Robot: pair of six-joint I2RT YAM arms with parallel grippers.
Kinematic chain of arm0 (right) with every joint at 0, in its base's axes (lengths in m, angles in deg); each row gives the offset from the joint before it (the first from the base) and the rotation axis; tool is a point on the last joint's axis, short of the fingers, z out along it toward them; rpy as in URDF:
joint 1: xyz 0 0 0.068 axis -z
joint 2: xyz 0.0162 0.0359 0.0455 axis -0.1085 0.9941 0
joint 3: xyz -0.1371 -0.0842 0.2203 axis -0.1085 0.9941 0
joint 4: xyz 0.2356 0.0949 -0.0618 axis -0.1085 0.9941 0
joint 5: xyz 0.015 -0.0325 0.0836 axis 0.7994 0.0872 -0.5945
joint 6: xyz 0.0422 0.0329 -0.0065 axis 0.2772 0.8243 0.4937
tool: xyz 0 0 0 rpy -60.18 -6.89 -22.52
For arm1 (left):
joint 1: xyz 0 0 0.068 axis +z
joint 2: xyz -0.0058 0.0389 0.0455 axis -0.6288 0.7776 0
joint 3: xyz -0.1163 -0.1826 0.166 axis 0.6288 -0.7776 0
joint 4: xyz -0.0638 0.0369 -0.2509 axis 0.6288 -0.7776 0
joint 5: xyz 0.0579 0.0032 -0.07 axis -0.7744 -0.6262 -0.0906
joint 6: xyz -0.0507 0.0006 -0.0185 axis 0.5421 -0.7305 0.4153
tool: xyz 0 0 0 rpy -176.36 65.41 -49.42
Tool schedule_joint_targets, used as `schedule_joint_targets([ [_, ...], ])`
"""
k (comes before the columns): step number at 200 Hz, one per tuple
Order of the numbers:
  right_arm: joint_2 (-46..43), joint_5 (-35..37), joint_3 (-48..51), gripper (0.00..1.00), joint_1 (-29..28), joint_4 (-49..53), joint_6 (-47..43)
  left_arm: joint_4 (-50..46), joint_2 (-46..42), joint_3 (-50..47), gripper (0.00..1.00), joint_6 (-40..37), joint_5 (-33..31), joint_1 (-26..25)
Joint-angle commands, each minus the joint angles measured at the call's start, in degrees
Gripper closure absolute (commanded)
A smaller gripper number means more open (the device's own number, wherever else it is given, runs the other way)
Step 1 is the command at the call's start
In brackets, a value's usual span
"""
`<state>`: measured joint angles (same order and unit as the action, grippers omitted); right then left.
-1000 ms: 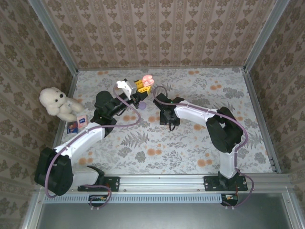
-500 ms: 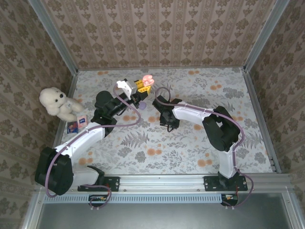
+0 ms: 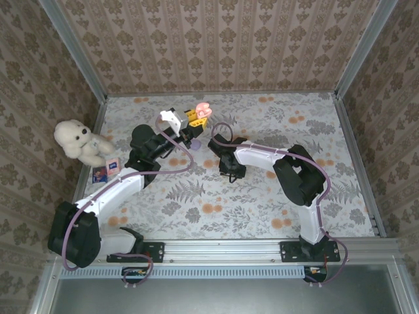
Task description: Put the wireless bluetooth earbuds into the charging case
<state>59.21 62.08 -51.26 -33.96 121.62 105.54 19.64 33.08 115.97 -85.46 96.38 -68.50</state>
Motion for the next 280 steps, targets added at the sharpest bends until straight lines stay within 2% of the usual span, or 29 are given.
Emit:
schedule_joint_targets([
  [1,2.4,-0.3,0.1,0.63,-0.4,-0.9,0.8,2.5,0.2,0.5,1.0,1.2,0.1,0.0],
  [86,-1.7,0.2,3.0,0.79,-0.4,-4.9,-2.5,2.3,0.4,0.6,1.0,1.2,0.3,0.0],
  [178,-16.1,7.9,8.5,0.79,-0.5,-6.0,-9.2,1.4,0.4,0.8,1.0,1.0,0.7,0.0],
  [222,-26.2,11.9,8.9,0.79,-0.6,-7.8,-16.8,0.4,0.7,1.3,1.0,0.9,1.5,-0.2],
  [280,-38.3,15.6,3.0,0.79,-0.6,-9.0,-29.7,-1.2,0.9,0.9,1.0,1.0,4.2,-0.5],
])
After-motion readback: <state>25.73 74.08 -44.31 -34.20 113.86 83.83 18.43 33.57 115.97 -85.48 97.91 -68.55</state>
